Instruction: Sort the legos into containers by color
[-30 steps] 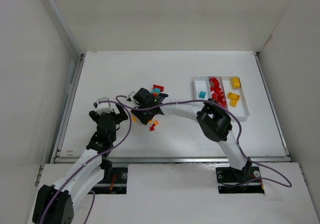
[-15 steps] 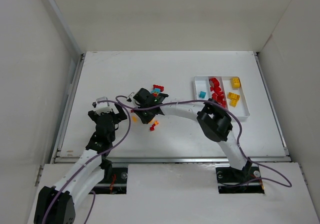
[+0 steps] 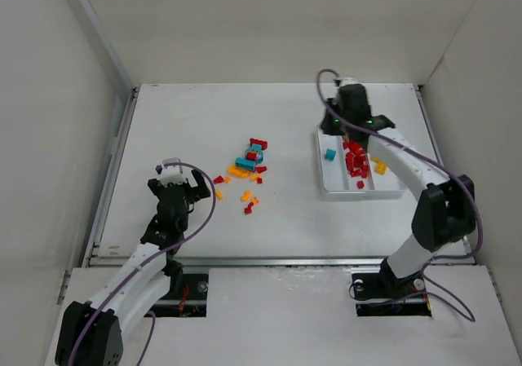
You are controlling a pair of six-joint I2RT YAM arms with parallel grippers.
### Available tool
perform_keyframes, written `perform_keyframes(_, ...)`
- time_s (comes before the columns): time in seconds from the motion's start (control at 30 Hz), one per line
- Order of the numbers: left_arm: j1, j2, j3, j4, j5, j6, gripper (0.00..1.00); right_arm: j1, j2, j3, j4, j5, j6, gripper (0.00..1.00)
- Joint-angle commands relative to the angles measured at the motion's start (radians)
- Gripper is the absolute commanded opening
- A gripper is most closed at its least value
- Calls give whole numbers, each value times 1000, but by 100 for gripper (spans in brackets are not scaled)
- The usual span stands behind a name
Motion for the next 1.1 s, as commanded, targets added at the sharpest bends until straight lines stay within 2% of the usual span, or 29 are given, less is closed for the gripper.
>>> perform_keyframes(0.0,5,9,5,49,21,19,100,-164,-62,-137,-19,58,43,0)
perform_keyframes(0.03,14,9,5,49,30,19,100,-254,-91,-195,-19,58,33,0)
perform_keyframes(0.23,15,40,14,58,59,29,100,-534,-82,-286,-66,69,52,0)
perform_keyframes(0.33,15,49,14,58,81,48,100,-611,-71,-325,-79,47,115,0)
perform_keyframes(0.43,15,49,14,58,81,49,100,-622,-71,-343,-79,55,136,2)
perform_keyframes(0.5,15,58,14,58,90,49,100,-622,-71,-352,-79,95,136,15)
perform_keyframes(0.53,15,58,14,67,90,49,100,-622,-71,-352,-79,105,136,45)
perform_keyframes(0.57,15,58,14,67,90,49,100,-622,-71,-352,-79,105,136,57)
perform_keyframes(0.63,15,68,23,67,90,49,100,-622,-71,-342,-89,105,127,71)
perform_keyframes(0.67,15,68,23,67,90,49,100,-622,-85,-330,-89,105,104,75)
perform_keyframes(0.73,15,68,23,67,90,58,100,-582,-114,-319,-100,128,95,80)
perform_keyframes(0.8,15,68,23,67,90,58,100,-528,-139,-291,-112,150,57,80)
perform_keyframes(0.93,15,80,23,67,101,58,100,-271,-188,-251,-103,175,-15,81)
perform_keyframes(0.97,15,80,23,67,111,68,100,-134,-188,-228,-71,158,-63,81)
perform_keyframes(1.03,15,80,23,67,111,68,100,8,-142,-201,-42,115,-111,81)
perform_keyframes(1.07,15,80,23,67,111,68,100,123,-107,-175,-42,66,-121,82)
